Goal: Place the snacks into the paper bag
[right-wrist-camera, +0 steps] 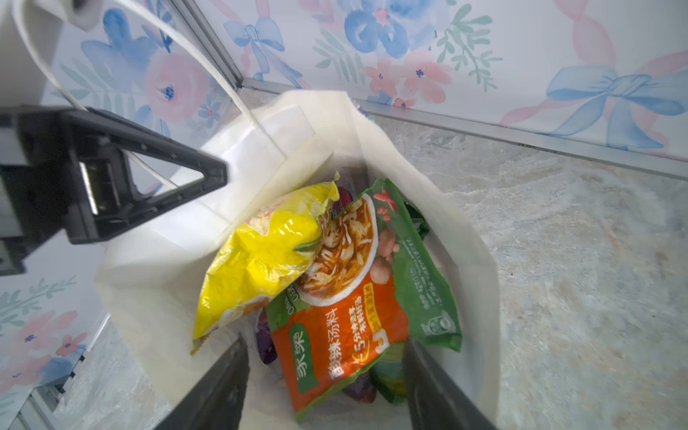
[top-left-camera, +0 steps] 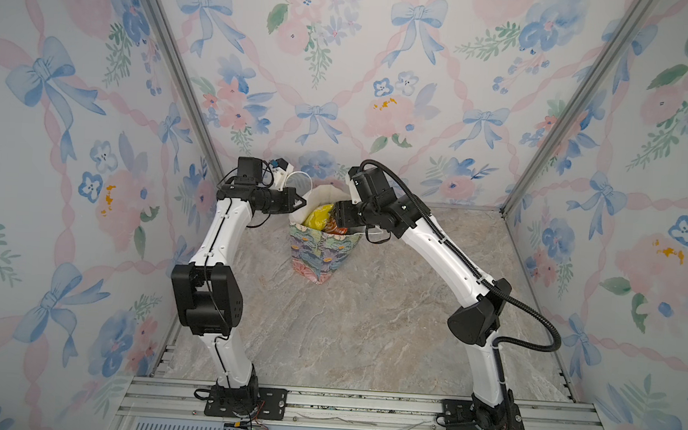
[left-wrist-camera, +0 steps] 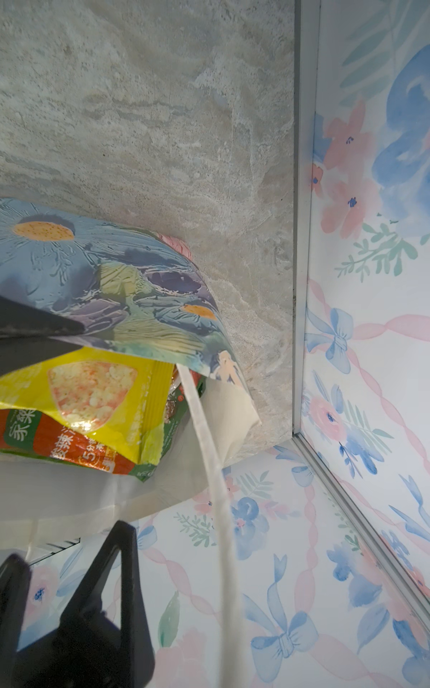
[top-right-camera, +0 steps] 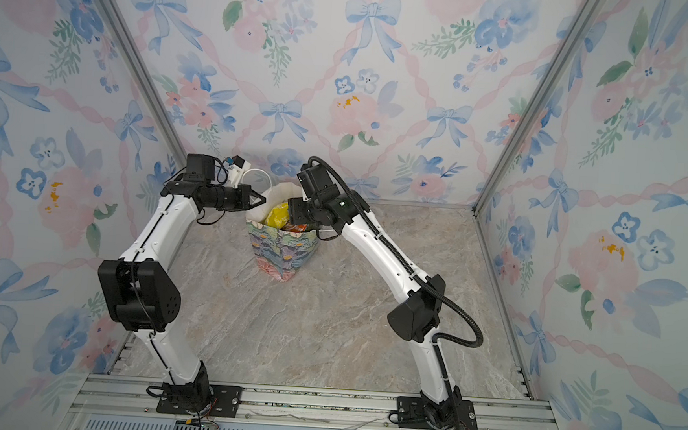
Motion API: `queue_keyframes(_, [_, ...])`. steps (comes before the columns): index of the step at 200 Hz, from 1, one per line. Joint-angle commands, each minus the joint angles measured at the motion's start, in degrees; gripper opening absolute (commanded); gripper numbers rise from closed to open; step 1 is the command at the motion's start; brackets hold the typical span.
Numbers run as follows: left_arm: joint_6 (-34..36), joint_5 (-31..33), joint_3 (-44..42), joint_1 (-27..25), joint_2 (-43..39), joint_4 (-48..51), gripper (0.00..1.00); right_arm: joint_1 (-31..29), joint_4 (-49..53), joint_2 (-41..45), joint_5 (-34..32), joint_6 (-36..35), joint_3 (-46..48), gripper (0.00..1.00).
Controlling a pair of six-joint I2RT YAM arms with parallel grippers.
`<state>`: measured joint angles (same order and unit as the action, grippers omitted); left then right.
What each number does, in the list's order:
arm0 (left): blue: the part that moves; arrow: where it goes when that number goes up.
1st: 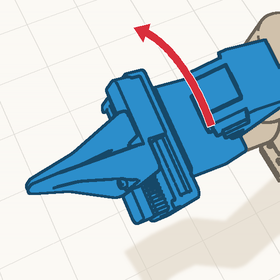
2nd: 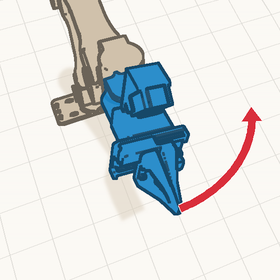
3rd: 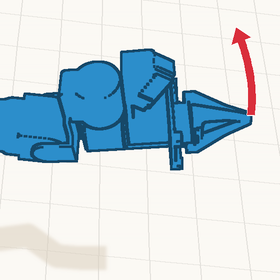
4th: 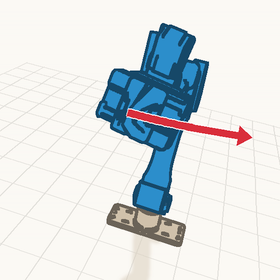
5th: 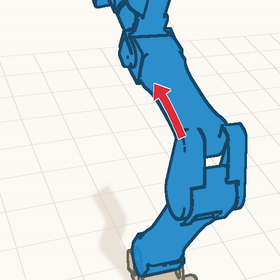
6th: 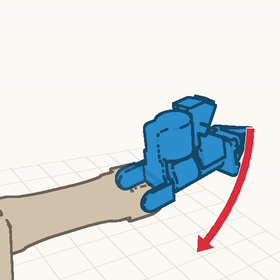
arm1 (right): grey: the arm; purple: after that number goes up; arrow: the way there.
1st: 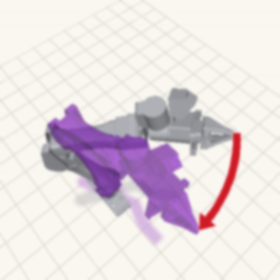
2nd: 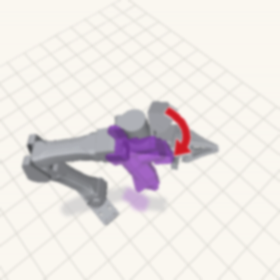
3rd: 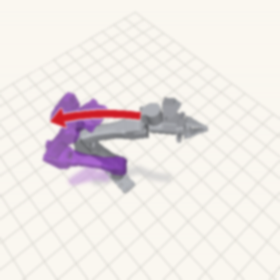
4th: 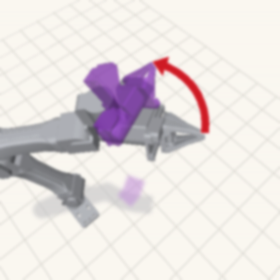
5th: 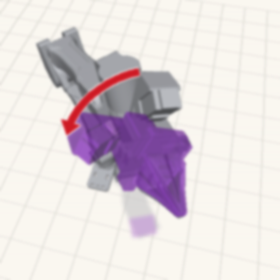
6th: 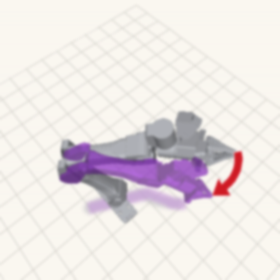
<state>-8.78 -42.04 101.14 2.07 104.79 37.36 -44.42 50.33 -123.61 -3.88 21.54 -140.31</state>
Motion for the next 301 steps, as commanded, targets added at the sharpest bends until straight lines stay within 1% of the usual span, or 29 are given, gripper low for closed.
queue_keyframes(1, [0.67,-0.36,-0.51,0.13,-1.16,0.17,0.00,-0.84,-0.47,1.62,-0.59,-0.79,-3.37,0.74])
queue_keyframes(15, [0.77,-0.20,-0.51,0.14,-1.17,0.17,0.00,-1.06,-1.08,2.16,-1.21,-1.34,-3.48,0.79])
queue_keyframes(25, [0.68,0.09,-0.40,0.14,-1.24,0.16,0.08,-1.23,-1.11,2.69,-2.43,-1.80,-3.41,0.83])
queue_keyframes(32, [0.66,0.34,-0.38,0.13,-1.34,0.16,0.17,-1.23,-1.11,3.16,-3.19,-2.09,-3.31,0.85])
queue_keyframes(42, [0.78,0.74,-0.50,0.13,-1.63,0.16,0.37,-1.20,-1.22,4.26,-4.33,-2.57,-2.62,0.89])
queue_keyframes(49, [0.80,1.14,-0.50,0.18,-1.91,0.17,0.48,-1.21,-1.39,5.12,-5.24,-2.95,-1.76,0.91])
queue_keyframes(66, [0.95,2.08,-0.33,0.16,-2.63,0.16,0.62,-1.10,-3.18,8.25,-7.19,-3.77,2.09,0.96])
queue_keyframes(70, [0.96,2.22,-0.26,0.14,-2.79,0.16,0.72,-1.10,-3.82,9.27,-7.52,-3.98,3.36,0.97])
queue_keyframes(81, [1.07,2.53,-0.01,0.13,-3.33,0.17,0.89,-0.75,-5.85,11.93,-7.89,-4.16,6.92,0.99])
queue_keyframes(87, [1.11,2.65,0.17,0.13,-3.57,0.16,0.94,-0.40,-6.97,13.21,-7.91,-4.25,8.78,0.99])
queue_keyframes(94, [1.27,2.84,0.32,0.10,-3.89,0.16,0.97,0.02,-8.40,15.11,-7.69,-4.50,11.08,0.98])
queue_keyframes(129, [1.66,2.80,1.14,-0.04,-5.54,0.12,0.98,3.38,-11.34,22.29,-6.54,-5.21,19.79,0.97])
queue_keyframes(153, [2.30,1.59,-0.02,0.01,-8.02,0.05,0.98,6.25,-16.27,28.45,-5.25,-4.55,29.27,0.97])
queue_keyframes(162, [2.74,0.99,-1.03,-0.21,-9.36,-0.08,0.98,7.63,-18.74,32.40,-5.15,-4.16,33.33,0.96])
queue_keyframes(196, [4.66,0.92,-6.39,-1.31,-17.84,-3.57,0.98,11.94,-28.18,42.79,-7.18,-4.21,48.28,0.97])
queue_keyframes(206, [4.82,1.33,-8.56,-1.44,-21.29,-5.83,0.98,13.02,-30.49,45.52,-8.79,-4.56,52.40,0.97])
queue_keyframes(220, [4.19,3.06,-13.88,-1.64,-27.16,-11.02,0.98,14.69,-32.69,48.86,-10.19,-5.16,58.16,0.97])
queue_keyframes(230, [3.14,6.10,-18.85,-1.65,-31.99,-16.32,0.98,15.75,-34.17,50.98,-11.05,-5.93,62.19,0.96])
queue_keyframes(239, [1.74,10.56,-24.70,-1.75,-36.69,-21.65,0.98,16.54,-35.11,52.45,-12.25,-6.51,65.68,0.96])
queue_keyframes(245, [0.64,14.27,-29.11,-1.80,-39.97,-25.92,0.98,17.05,-35.52,53.35,-12.84,-7.12,67.89,0.96])
queue_keyframes(264, [-3.41,29.86,-44.11,-1.80,-49.75,-39.53,0.98,18.47,-38.02,55.55,-14.65,-10.12,75.86,0.97])
queue_keyframes(275, [-5.18,37.06,-53.87,-1.76,-54.60,-47.82,0.98,19.13,-40.31,56.74,-17.12,-11.45,80.73,0.97])
queue_keyframes(282, [-6.40,40.10,-58.28,-1.77,-57.17,-52.81,0.98,19.66,-41.84,57.50,-18.89,-12.12,83.81,0.97])
queue_keyframes(288, [-7.11,42.00,-63.69,-1.80,-58.76,-55.99,0.98,20.31,-43.44,58.07,-20.20,-12.79,86.35,0.97])
queue_keyframes(301, [-7.89,45.32,-68.51,-1.80,-60.51,-58.04,0.98,21.48,-48.08,59.39,-23.66,-15.62,91.77,0.97])
